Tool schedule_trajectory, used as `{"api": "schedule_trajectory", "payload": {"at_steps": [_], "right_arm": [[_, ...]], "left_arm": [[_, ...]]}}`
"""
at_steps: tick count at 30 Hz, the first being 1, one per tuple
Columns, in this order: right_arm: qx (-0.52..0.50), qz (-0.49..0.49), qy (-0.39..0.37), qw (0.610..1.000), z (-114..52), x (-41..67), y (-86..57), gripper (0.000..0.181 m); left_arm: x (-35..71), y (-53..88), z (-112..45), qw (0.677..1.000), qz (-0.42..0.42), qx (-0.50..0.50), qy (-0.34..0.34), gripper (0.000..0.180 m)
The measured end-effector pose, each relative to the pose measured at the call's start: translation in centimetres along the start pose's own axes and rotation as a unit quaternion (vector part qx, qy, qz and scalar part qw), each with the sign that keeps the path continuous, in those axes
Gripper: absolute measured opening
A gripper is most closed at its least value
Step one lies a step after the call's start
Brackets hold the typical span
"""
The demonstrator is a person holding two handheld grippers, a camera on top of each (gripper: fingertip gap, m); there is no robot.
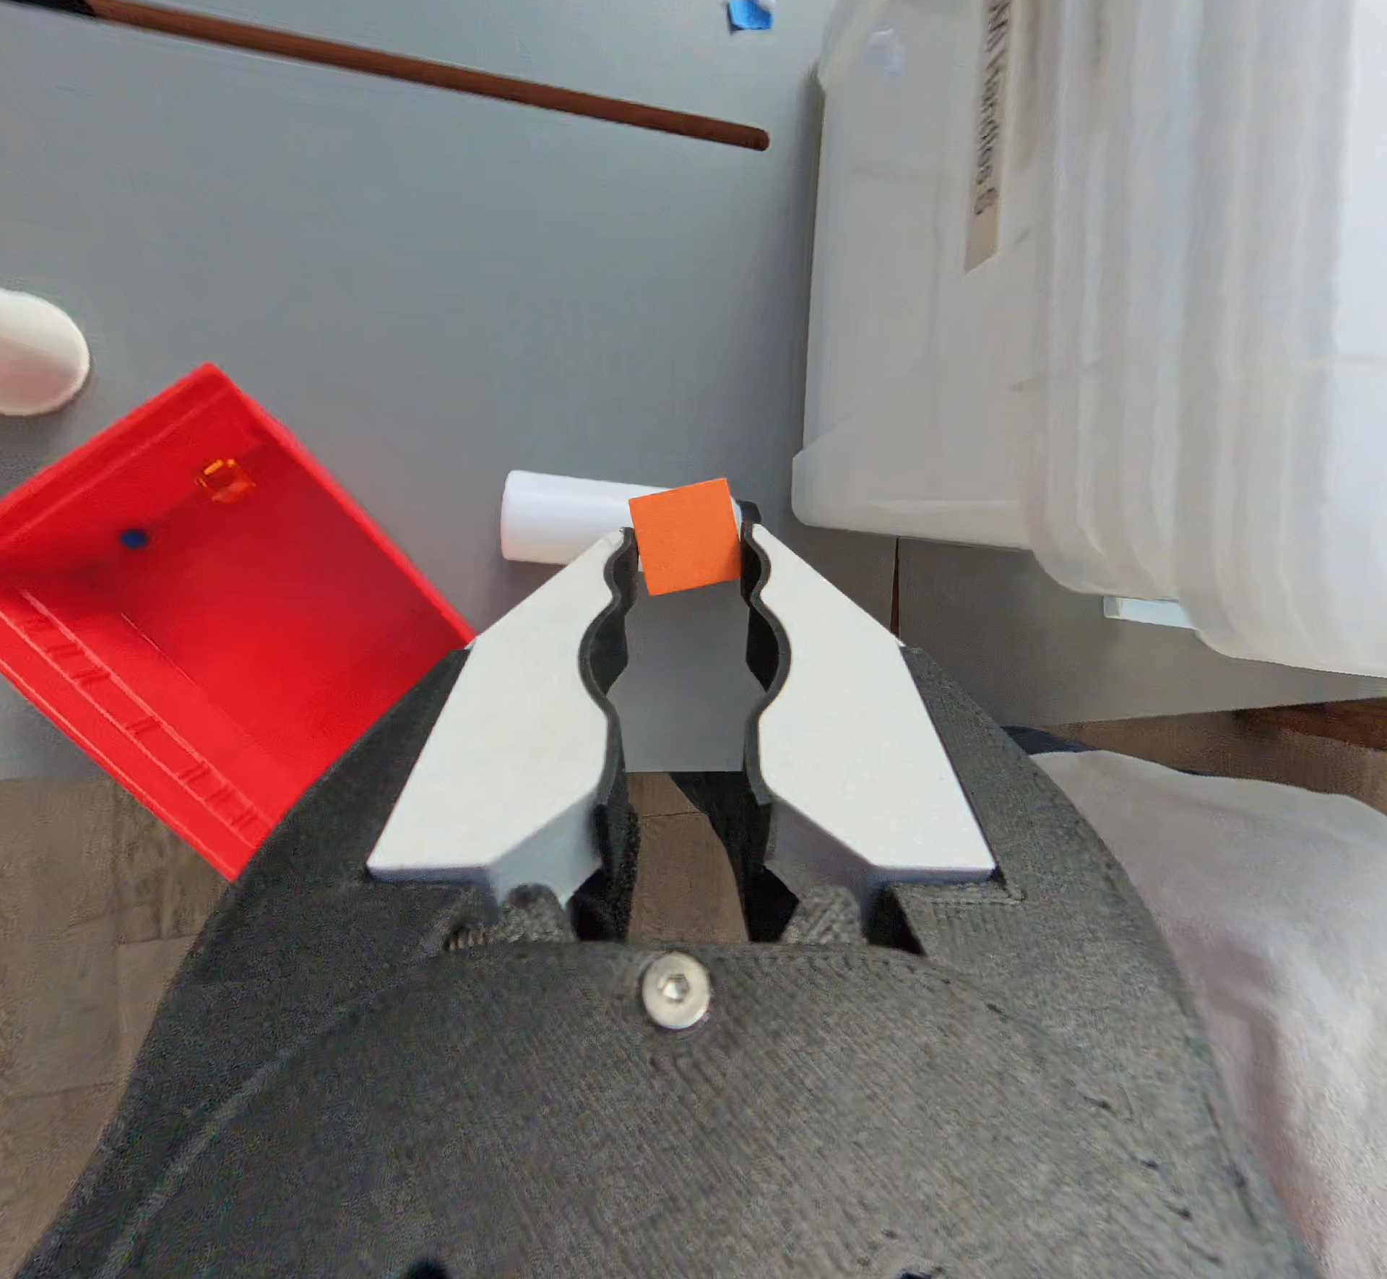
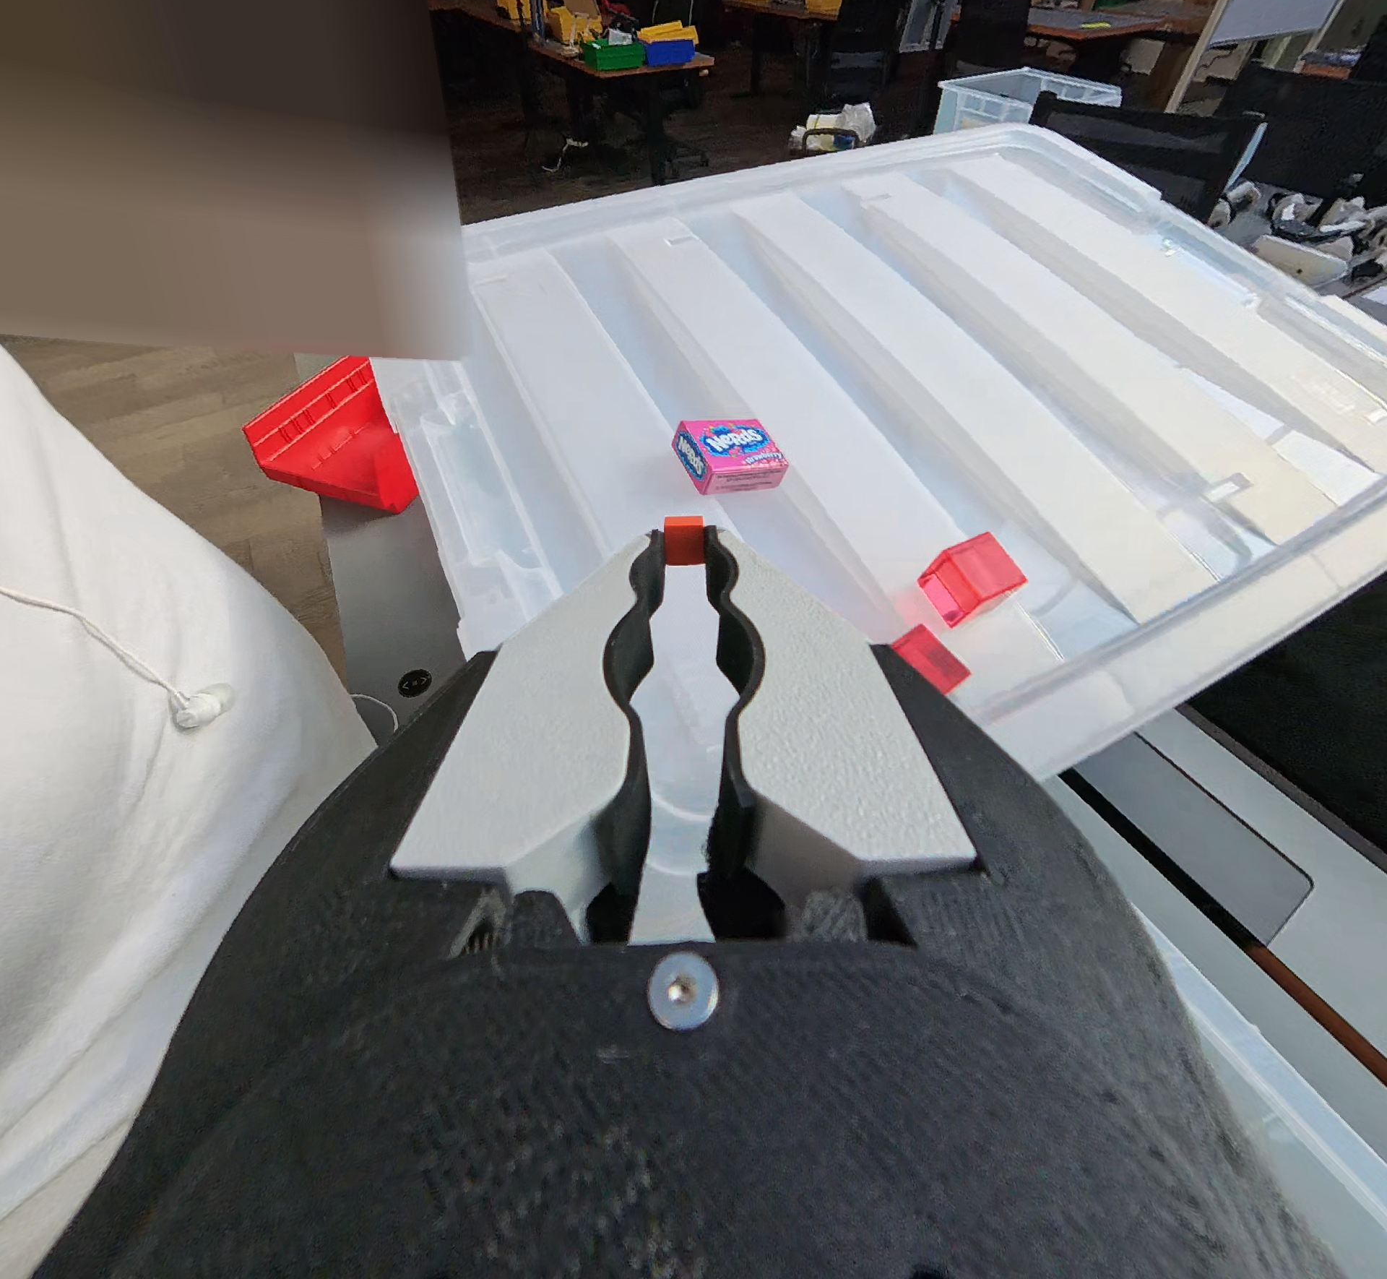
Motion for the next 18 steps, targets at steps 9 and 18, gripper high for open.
{"api": "schedule_trajectory", "payload": {"at_steps": [9, 18], "right_arm": [[0.036, 0.087, 0.041, 0.995, -8.1, 7.9, 2.9, 0.008], [-0.035, 0.050, 0.078, 0.995, -12.7, 6.7, 6.0, 0.009]], "left_arm": [[-20.1, 17.7, -14.8, 0.950, 0.305, 0.032, 0.054, 0.025], [-18.9, 25.9, -17.1, 0.969, 0.237, 0.065, 0.019, 0.061]]}}
Point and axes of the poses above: each gripper's, where its closed fingertips meet, z back along the fingers, x out of its top, y = z × x across the jaws, the point moved 2 cm from there along z, back along the fingers, and after that the axes turned 9 degrees about x, right-handed, at the moved point
